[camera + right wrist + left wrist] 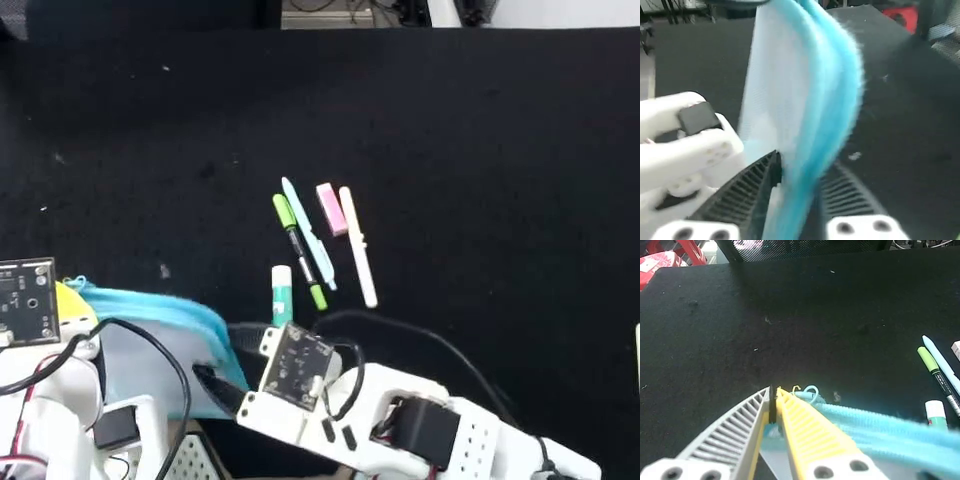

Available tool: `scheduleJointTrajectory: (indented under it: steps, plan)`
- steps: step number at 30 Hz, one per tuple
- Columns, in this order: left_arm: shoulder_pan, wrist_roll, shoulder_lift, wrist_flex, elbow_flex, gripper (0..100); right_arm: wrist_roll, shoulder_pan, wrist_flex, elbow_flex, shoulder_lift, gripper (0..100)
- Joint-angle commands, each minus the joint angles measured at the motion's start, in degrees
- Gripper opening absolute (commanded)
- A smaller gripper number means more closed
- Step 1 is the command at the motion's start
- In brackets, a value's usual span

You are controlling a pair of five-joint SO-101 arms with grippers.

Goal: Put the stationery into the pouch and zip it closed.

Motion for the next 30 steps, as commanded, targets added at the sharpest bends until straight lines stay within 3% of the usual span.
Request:
scheduleJointTrajectory:
  steps: [1,5,14,21,25,30]
  plan:
    - [-0.2,-0.9,0.4,1.1,5.0,3,5.5,3.9,-2.1,-3.5,0.0,1.1]
    - [-0.1,-0.9,-0.1,-2.6,1.8,3,6.0,7.2,-7.2,-3.7,0.0,1.0]
    - [-0.1,3.5,-0.2,-8.1,-9.0,3,18.1,9.1,-11.2,-4.8,0.5,1.0]
    - [-0.1,6.0,0.2,-8.2,-12.4,6,14.7,9.1,-11.3,4.2,-1.5,1.0]
    - [-0.5,6.0,0.4,-8.2,-15.6,19,14.1,9.5,-8.5,7.0,-8.0,1.0]
    - [-2.0,6.1,2.4,-7.8,-15.5,20,13.9,13.4,2.8,5.8,-18.4,1.0]
